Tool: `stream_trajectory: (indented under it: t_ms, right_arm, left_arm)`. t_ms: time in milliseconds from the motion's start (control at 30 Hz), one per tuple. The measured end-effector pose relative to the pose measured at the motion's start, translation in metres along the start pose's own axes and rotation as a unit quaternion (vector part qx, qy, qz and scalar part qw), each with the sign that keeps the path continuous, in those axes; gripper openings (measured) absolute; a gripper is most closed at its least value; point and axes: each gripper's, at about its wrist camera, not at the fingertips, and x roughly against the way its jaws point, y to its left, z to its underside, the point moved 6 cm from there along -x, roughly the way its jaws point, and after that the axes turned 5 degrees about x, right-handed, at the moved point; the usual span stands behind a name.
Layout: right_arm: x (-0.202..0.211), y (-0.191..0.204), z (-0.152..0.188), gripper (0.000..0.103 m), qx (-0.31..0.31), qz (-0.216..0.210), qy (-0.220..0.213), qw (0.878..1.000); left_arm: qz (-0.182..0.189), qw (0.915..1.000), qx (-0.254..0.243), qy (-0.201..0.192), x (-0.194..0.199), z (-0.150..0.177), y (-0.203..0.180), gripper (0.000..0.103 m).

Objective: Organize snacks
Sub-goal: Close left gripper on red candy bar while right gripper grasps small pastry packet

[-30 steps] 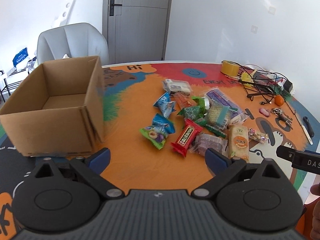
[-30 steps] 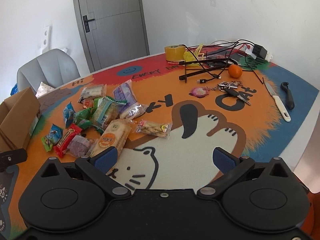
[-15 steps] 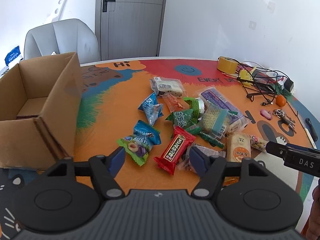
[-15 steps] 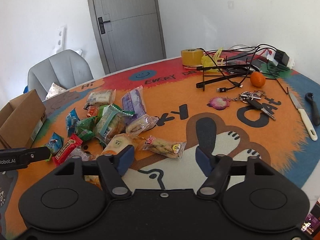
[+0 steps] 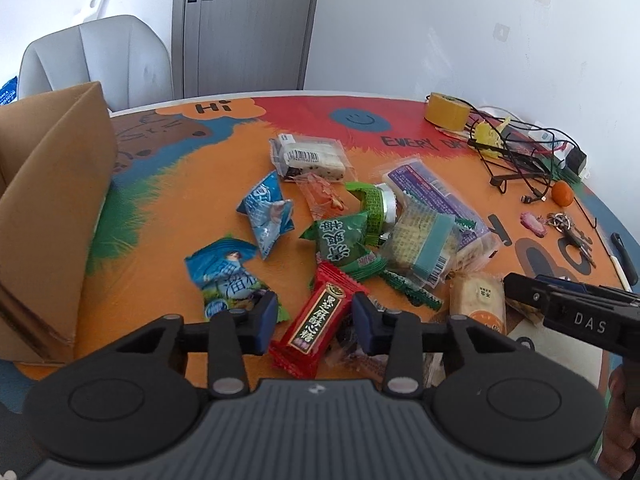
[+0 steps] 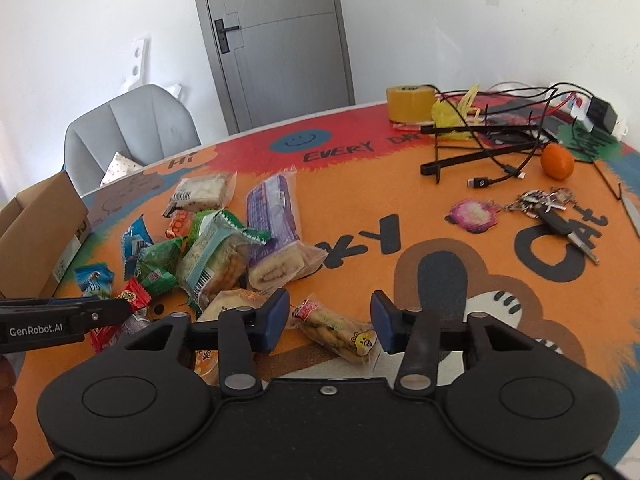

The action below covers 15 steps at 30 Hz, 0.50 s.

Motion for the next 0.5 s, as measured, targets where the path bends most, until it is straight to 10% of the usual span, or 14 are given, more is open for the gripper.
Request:
stream_trajectory:
  t_ms: [400, 500]
  right_arm:
    - [0.005, 0.002, 0.015, 0.045, 0.013, 0.007, 0.006, 1.0]
    - [0.009, 0.004, 0.018, 0.027, 0.024, 0.02, 0.006, 0.999]
  left_arm:
    - [-0.003, 0.9999, -0.011, 0.004, 0.005, 0.013, -0.001, 0.04]
    - [-0.003, 0.9999, -0.015, -0.002, 0.01, 0.018, -0.002, 0.04]
